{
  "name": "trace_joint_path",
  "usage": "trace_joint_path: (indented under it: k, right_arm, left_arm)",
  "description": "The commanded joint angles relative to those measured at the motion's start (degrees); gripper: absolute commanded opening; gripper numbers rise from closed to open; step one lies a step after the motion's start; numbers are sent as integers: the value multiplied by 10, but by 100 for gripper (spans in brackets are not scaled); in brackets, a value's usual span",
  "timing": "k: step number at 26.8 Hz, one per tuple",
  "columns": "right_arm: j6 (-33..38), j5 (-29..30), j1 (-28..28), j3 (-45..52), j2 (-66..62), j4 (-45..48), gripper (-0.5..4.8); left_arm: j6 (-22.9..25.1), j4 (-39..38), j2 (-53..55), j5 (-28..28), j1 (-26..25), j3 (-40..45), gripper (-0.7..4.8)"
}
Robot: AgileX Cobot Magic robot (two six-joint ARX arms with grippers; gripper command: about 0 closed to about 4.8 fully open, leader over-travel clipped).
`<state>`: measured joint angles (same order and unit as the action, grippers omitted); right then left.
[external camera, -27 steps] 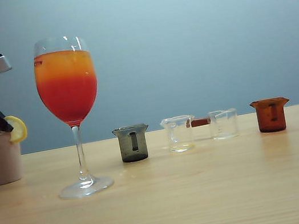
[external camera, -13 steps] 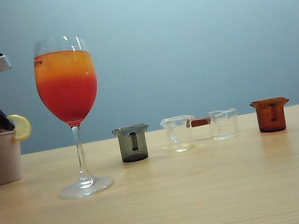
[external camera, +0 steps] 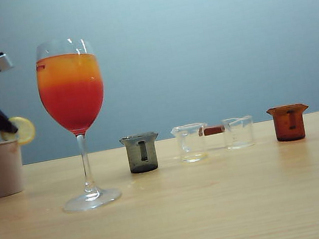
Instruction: Pick up the lemon slice from the paper cup on the left and carefully insert it into the rim of the goblet.
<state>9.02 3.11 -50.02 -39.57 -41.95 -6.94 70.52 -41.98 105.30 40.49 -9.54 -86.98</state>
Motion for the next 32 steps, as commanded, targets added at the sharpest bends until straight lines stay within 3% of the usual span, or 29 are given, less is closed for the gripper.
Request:
trace_joint_path:
  k: [1, 11, 19, 26, 32]
  right_arm:
    - [0, 7, 0, -3, -7, 8, -2]
    - [0, 10, 0, -3, -9, 12, -2]
    - [0, 11, 0, -3, -9, 12, -2]
    - [0, 11, 0, -3, -9, 12, -2]
    - [0, 11, 0, -3, -9, 12, -2]
  left_arm:
    - [-8, -11, -3, 7, 1, -21, -5]
    - [-9, -67, -7, 11, 11, -64, -5]
    - [-9, -134, -23, 15, 54, -112, -5]
    - [-29, -155, -75, 70, 77, -116, -5]
    - [-35, -176, -110, 72, 101, -116, -5]
